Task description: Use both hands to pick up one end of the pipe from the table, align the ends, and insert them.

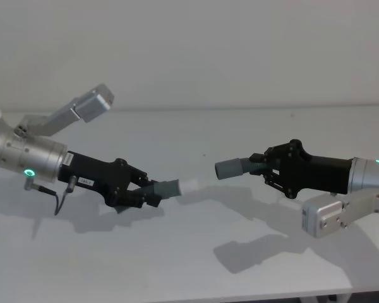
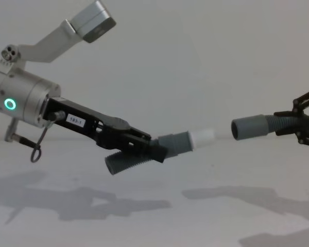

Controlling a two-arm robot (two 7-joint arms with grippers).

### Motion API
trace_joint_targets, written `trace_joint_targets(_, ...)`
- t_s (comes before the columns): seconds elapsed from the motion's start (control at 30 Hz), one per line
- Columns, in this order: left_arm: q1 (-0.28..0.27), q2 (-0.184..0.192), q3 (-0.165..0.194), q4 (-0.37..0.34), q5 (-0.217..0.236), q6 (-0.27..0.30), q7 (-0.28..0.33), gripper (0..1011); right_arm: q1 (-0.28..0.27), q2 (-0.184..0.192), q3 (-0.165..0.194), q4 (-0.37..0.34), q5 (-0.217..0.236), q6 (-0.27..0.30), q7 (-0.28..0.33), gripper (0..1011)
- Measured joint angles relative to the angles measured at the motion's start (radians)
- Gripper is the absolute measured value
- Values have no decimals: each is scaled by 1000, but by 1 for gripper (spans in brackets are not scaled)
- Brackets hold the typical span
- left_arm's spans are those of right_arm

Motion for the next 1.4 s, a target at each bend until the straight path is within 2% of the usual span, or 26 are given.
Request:
trace_joint_targets(0.47, -38, -86, 5, 133, 15, -22, -32, 322, 0, 0, 0, 0, -1, 0, 0, 170)
trace_joint_targets(1.0, -113, -211, 3, 370, 30, -86, -91, 322, 0, 0, 0, 0, -1, 0, 0, 170)
trace_joint_targets(1.13, -127, -233, 0, 414, 33, -97, -101, 322, 0, 0, 0, 0, -1, 0, 0, 170)
trace_joint_targets(1.4, -137, -251, -6, 447, 36, -101, -109, 322, 0, 0, 0, 0, -1, 0, 0, 170)
